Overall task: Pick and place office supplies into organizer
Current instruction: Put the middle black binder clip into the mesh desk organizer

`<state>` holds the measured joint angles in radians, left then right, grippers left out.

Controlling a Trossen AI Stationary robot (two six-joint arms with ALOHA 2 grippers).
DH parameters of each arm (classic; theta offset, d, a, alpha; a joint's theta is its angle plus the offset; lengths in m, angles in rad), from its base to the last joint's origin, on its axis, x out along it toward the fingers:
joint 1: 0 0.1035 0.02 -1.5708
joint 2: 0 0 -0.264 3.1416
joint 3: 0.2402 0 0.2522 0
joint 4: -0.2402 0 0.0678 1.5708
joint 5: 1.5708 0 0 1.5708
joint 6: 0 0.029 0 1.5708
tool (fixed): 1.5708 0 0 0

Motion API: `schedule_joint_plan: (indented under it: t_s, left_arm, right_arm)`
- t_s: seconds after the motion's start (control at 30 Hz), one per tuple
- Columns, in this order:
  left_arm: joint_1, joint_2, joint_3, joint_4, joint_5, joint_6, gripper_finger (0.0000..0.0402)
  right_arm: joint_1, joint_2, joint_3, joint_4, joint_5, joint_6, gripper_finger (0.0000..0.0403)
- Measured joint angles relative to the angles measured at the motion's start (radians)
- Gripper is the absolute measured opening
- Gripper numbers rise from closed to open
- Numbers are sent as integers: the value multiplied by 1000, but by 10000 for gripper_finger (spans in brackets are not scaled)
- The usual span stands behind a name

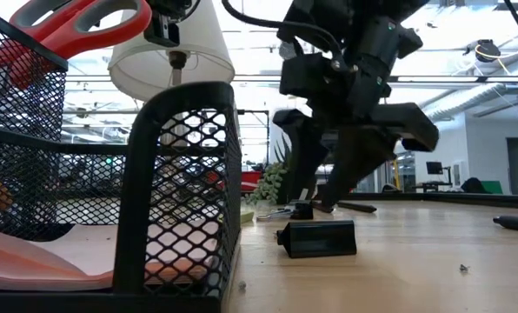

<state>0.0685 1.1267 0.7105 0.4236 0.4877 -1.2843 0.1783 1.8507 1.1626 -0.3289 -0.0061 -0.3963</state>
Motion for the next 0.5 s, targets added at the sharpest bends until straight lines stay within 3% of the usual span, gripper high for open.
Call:
schedule_joint_plan:
  t_s: [0.5]
  left_arm:
    - [0, 0, 0, 0, -2, -8, 170]
  right_arm:
    - [-8, 37, -26, 122, -49, 43, 228]
